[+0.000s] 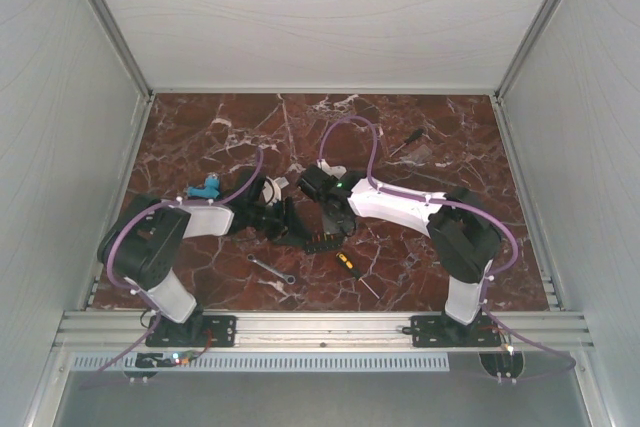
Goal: Snap on the fuse box
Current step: Install the fuse at the fuse box base.
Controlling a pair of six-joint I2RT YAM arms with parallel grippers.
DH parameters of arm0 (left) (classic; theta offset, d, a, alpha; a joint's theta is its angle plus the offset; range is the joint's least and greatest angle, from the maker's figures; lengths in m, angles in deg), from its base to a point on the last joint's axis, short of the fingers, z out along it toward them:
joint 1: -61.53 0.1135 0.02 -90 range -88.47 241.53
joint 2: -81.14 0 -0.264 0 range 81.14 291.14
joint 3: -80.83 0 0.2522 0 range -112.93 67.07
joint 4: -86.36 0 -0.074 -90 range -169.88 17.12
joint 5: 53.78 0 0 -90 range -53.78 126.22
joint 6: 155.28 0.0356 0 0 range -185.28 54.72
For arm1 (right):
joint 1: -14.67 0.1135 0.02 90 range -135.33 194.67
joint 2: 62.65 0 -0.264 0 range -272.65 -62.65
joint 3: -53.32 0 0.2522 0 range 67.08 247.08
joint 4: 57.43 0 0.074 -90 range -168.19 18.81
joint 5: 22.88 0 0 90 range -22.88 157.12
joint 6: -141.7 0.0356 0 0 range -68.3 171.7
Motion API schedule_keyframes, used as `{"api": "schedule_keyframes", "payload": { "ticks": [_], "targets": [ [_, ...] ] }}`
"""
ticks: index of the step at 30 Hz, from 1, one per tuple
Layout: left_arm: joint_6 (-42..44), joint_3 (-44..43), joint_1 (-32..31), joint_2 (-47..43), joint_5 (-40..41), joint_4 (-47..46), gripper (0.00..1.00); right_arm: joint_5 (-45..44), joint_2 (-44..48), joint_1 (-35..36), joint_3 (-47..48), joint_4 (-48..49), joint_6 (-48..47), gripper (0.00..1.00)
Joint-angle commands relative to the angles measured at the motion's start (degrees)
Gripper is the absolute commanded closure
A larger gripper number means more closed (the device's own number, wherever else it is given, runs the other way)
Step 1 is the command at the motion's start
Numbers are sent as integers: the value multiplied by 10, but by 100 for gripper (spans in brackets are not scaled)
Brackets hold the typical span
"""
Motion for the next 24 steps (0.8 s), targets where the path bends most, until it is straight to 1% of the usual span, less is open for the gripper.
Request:
{"api": "schedule_keyframes", "payload": {
  "ticks": [1, 24],
  "targets": [
    [1, -10, 2, 9, -5, -2, 60, -1, -25, 4, -15, -4, 0, 100],
    [4, -10, 3, 9, -3, 3, 60, 28, -78, -8, -60, -16, -4, 100]
  ]
}}
